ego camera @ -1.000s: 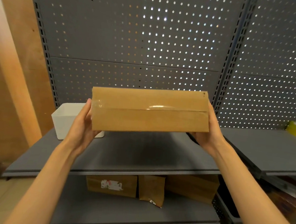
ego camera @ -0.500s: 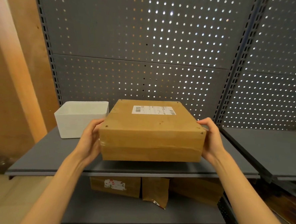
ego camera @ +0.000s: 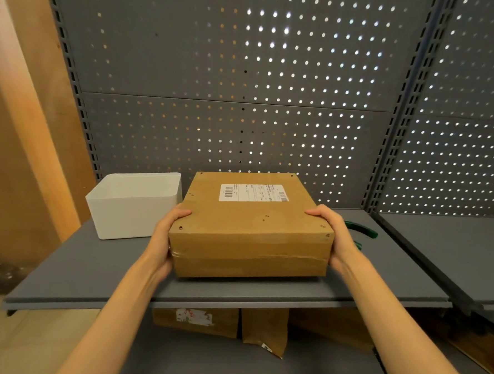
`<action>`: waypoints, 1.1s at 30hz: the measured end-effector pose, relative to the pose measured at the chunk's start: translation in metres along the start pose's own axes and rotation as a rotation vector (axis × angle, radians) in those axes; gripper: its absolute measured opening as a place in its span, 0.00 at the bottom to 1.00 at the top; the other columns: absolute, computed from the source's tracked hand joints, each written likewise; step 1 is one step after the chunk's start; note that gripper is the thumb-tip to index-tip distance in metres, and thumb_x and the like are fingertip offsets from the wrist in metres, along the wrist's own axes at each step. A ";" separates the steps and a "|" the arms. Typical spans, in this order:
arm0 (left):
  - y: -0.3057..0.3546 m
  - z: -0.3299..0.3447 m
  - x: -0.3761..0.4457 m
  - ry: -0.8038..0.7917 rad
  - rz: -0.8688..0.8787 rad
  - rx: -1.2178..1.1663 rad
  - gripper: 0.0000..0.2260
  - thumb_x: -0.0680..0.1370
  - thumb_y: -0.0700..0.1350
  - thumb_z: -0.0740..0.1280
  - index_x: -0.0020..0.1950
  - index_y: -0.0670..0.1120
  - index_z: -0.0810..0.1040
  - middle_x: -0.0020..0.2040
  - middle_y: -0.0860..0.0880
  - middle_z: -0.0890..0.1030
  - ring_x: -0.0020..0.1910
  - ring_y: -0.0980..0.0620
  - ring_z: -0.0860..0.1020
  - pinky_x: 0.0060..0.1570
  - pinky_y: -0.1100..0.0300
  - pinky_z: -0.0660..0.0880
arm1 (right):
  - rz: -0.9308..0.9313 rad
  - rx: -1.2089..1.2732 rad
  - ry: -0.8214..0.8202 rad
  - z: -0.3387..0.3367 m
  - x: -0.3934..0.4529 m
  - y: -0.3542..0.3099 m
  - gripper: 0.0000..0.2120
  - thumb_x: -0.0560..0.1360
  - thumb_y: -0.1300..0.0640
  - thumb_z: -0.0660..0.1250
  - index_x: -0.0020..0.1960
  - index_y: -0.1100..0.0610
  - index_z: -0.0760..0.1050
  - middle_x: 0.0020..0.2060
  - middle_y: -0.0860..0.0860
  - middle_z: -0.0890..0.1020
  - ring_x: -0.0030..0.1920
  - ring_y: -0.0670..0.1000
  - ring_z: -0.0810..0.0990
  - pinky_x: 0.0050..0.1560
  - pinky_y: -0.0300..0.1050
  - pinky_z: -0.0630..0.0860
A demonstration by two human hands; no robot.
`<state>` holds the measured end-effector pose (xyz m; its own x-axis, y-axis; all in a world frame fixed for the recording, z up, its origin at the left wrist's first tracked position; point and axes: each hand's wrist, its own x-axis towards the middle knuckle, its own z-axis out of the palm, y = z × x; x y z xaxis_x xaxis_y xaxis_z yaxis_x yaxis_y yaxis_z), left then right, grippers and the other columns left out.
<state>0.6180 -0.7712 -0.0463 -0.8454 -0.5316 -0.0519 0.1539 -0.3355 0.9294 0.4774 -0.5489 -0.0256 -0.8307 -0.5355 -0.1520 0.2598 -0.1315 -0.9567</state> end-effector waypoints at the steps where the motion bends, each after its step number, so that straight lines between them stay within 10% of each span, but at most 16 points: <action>1: -0.002 -0.001 0.002 -0.005 -0.014 -0.004 0.07 0.78 0.48 0.60 0.50 0.49 0.75 0.42 0.46 0.79 0.39 0.51 0.76 0.35 0.58 0.71 | 0.009 0.001 0.007 -0.001 0.003 0.002 0.09 0.74 0.52 0.61 0.49 0.56 0.75 0.40 0.54 0.81 0.39 0.52 0.77 0.40 0.44 0.74; 11: -0.013 -0.027 0.027 -0.078 0.004 0.092 0.35 0.61 0.58 0.71 0.67 0.52 0.71 0.61 0.46 0.78 0.59 0.46 0.76 0.53 0.54 0.73 | 0.053 -0.011 0.035 -0.005 0.024 0.014 0.10 0.74 0.52 0.61 0.51 0.56 0.74 0.43 0.56 0.80 0.40 0.54 0.77 0.39 0.44 0.74; 23: 0.010 -0.026 0.026 -0.110 -0.007 0.343 0.15 0.77 0.47 0.64 0.64 0.50 0.73 0.46 0.56 0.84 0.47 0.56 0.80 0.48 0.61 0.74 | 0.121 -0.157 0.093 -0.009 0.014 0.004 0.11 0.74 0.50 0.65 0.52 0.56 0.76 0.42 0.55 0.81 0.42 0.54 0.78 0.42 0.46 0.74; 28: 0.024 -0.022 0.024 0.007 0.185 0.834 0.23 0.76 0.49 0.66 0.70 0.45 0.68 0.66 0.45 0.74 0.58 0.50 0.74 0.55 0.56 0.72 | -0.004 -0.435 0.253 -0.002 0.009 -0.002 0.19 0.74 0.49 0.67 0.62 0.56 0.74 0.54 0.53 0.78 0.54 0.53 0.76 0.54 0.46 0.72; 33: 0.042 0.005 0.022 0.075 0.616 1.382 0.19 0.75 0.48 0.67 0.65 0.46 0.73 0.60 0.43 0.78 0.57 0.44 0.75 0.54 0.52 0.71 | -0.341 -0.874 0.523 0.000 -0.008 -0.011 0.18 0.74 0.52 0.67 0.61 0.57 0.74 0.54 0.52 0.80 0.57 0.52 0.77 0.50 0.44 0.72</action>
<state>0.6032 -0.7934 -0.0066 -0.7961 -0.3638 0.4836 -0.1596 0.8970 0.4121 0.4814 -0.5430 -0.0137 -0.9544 -0.1321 0.2679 -0.2956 0.5468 -0.7834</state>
